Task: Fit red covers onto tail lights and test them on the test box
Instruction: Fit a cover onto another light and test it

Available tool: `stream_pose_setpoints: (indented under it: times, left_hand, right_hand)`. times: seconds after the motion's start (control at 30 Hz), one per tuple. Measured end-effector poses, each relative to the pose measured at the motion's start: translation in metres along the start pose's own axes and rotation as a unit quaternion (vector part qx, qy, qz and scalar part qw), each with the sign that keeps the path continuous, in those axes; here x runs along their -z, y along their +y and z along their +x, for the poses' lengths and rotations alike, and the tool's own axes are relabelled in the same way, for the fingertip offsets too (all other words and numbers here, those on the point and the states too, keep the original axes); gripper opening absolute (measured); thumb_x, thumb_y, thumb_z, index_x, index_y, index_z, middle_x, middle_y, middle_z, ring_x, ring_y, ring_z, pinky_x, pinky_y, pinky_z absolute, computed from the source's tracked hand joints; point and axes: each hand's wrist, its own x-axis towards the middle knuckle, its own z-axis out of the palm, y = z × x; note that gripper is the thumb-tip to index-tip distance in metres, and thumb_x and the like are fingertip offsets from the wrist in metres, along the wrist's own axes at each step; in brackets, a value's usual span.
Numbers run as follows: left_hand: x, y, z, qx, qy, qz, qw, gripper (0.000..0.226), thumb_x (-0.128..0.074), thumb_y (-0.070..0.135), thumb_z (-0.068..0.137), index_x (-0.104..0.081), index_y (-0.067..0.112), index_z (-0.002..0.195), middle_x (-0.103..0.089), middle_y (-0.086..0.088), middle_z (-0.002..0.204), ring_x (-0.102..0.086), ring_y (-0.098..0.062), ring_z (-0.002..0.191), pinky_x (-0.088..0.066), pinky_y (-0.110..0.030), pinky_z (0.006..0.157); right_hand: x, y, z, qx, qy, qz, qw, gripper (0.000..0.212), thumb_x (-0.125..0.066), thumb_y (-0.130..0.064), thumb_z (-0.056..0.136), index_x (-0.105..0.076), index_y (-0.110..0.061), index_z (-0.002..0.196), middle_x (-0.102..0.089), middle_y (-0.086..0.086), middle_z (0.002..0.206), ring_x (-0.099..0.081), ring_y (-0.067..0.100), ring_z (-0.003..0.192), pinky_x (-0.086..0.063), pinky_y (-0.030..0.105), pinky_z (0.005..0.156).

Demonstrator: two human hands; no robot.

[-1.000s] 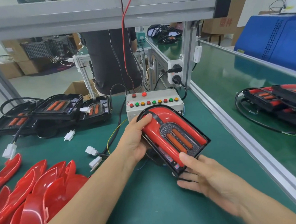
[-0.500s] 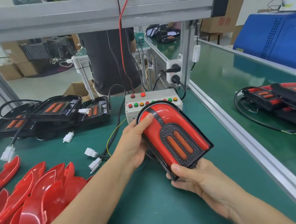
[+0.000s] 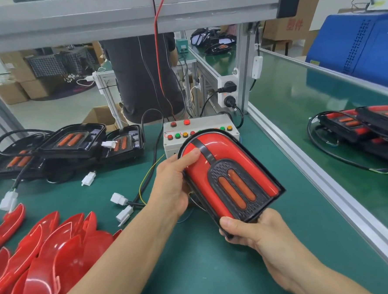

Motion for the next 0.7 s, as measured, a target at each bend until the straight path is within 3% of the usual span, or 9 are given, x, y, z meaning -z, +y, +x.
stream_pose_setpoints:
  times: [0.1, 0.27, 0.43, 0.5, 0.6, 0.7]
  left_hand:
    - [-0.004, -0.002, 0.002, -0.006, 0.014, 0.002, 1.000, 0.013, -0.069, 0.017, 0.080, -0.068, 0.013, 0.092, -0.073, -0.004, 0.081, -0.068, -0.018, 0.068, -0.058, -0.031, 0.062]
    - [-0.015, -0.018, -0.004, 0.003, -0.040, -0.028, 0.999, 0.038, -0.063, 0.027, 0.088, -0.052, 0.017, 0.123, -0.070, -0.006, 0.111, -0.069, -0.021, 0.097, -0.057, -0.044, 0.083]
    - [-0.016, -0.021, 0.000, 0.027, -0.054, -0.074, 0.995, 0.037, -0.056, 0.013, 0.090, -0.053, 0.012, 0.127, -0.066, -0.014, 0.119, -0.065, -0.026, 0.098, -0.054, -0.043, 0.088]
    - [-0.011, -0.015, 0.003, 0.040, -0.087, -0.091, 0.991, 0.039, -0.058, 0.017, 0.085, -0.057, 0.014, 0.124, -0.067, -0.016, 0.115, -0.066, -0.027, 0.094, -0.054, -0.044, 0.086]
    - [-0.013, -0.014, -0.001, 0.056, -0.156, -0.067, 0.984, 0.043, -0.064, 0.032, 0.077, -0.063, 0.014, 0.116, -0.069, -0.015, 0.108, -0.068, -0.027, 0.091, -0.057, -0.041, 0.078]
    - [-0.028, -0.012, -0.003, 0.023, -0.201, -0.013, 0.979, 0.036, -0.062, 0.036, 0.082, -0.065, 0.016, 0.111, -0.070, -0.012, 0.105, -0.069, -0.024, 0.090, -0.056, -0.036, 0.075]
  right_hand:
    - [-0.001, -0.001, 0.004, -0.009, 0.012, 0.011, 1.000, 0.034, -0.081, -0.016, 0.067, -0.073, -0.011, 0.099, -0.076, 0.006, 0.091, -0.071, 0.020, 0.082, -0.058, 0.035, 0.080]
    - [0.005, -0.007, 0.013, 0.005, 0.022, -0.014, 1.000, 0.036, -0.081, -0.018, 0.071, -0.070, -0.014, 0.105, -0.076, 0.003, 0.094, -0.071, 0.020, 0.091, -0.058, 0.032, 0.079]
    - [0.016, -0.013, 0.017, 0.018, 0.062, -0.040, 0.997, 0.074, -0.074, -0.059, 0.054, -0.064, -0.019, 0.115, -0.074, 0.001, 0.105, -0.069, 0.018, 0.096, -0.057, 0.036, 0.086]
    - [0.031, -0.020, 0.021, 0.053, 0.086, 0.004, 0.995, 0.080, -0.066, -0.065, 0.060, -0.058, -0.016, 0.123, -0.072, 0.003, 0.111, -0.068, 0.019, 0.103, -0.053, 0.039, 0.092]
    - [0.043, -0.034, 0.026, 0.082, 0.007, 0.086, 0.993, 0.075, -0.058, -0.068, 0.073, -0.060, -0.016, 0.127, -0.068, 0.004, 0.121, -0.064, 0.018, 0.113, -0.048, 0.038, 0.097]
    - [0.034, -0.042, 0.025, 0.034, -0.142, 0.181, 0.973, 0.078, -0.066, -0.074, 0.066, -0.067, -0.020, 0.123, -0.064, 0.010, 0.129, -0.060, 0.025, 0.119, -0.053, 0.040, 0.094]
